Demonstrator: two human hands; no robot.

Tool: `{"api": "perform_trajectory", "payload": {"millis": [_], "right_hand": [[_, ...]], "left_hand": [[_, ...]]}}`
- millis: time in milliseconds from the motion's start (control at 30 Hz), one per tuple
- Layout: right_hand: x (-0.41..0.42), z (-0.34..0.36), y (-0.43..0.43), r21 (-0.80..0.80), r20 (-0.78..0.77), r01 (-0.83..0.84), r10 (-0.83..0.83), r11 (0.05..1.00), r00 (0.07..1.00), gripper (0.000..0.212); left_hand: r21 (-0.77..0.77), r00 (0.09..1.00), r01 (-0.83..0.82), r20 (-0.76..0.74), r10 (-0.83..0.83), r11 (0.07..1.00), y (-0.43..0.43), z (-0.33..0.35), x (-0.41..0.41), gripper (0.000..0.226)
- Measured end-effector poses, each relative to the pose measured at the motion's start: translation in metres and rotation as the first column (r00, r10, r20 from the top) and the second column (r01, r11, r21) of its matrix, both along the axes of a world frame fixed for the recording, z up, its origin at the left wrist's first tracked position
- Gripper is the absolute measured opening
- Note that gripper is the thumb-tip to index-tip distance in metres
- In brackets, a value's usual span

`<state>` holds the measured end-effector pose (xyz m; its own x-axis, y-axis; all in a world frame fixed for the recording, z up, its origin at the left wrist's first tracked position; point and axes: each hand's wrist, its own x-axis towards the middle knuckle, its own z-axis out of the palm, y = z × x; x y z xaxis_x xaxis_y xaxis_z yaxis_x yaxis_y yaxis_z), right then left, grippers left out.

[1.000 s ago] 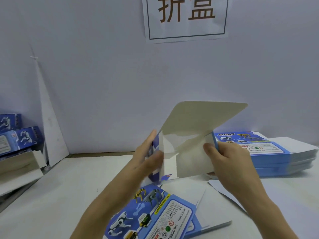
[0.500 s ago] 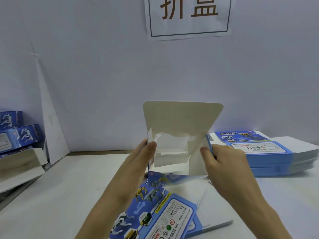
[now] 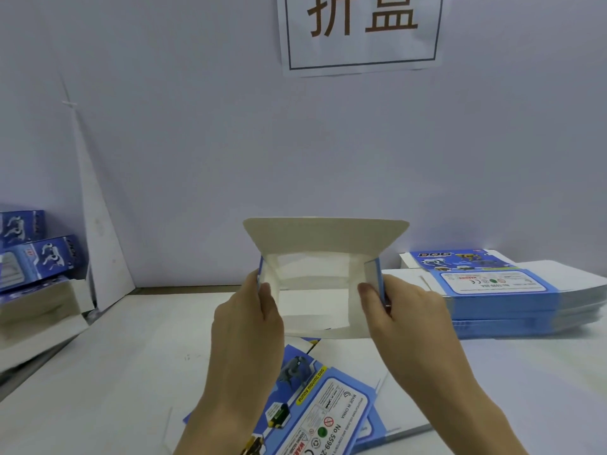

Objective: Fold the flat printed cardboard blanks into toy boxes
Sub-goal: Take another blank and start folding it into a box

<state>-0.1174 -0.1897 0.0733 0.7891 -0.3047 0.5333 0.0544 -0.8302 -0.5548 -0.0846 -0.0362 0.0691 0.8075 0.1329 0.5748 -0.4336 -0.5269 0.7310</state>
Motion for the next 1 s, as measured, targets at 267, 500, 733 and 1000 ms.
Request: {"api": "perform_trajectory", "payload": {"millis": [267,500,733,1000], "right_hand": [[-0.004,0.002,-0.001,0.042,0.092,-0.007,0.003,0.999,0.996,0.041],[-0.004,0.002,-0.003,0.071,0.114,-0.028,0.02,0.997,0.993,0.037],[-0.003,0.015,-0.041,0.571,0.102,-0.215,0.191,0.792,0.976,0.031],[-0.004,0.012,-0.041,0.516,0.176,-0.647,0.669,0.562,0.722,0.069]], "left_hand": [[0.049,0.997,-0.026,0.076,0.022,0.998,-0.001,0.003,-0.003,0.046],[0.087,0.99,0.114,0.073,-0.121,0.99,-0.001,0.006,-0.008,0.033],[0.034,0.717,0.69,-0.17,-0.676,0.723,0.029,0.011,0.006,0.106],[-0.275,0.729,0.634,-0.1,-0.678,0.723,0.022,0.002,0.013,0.067]]}}
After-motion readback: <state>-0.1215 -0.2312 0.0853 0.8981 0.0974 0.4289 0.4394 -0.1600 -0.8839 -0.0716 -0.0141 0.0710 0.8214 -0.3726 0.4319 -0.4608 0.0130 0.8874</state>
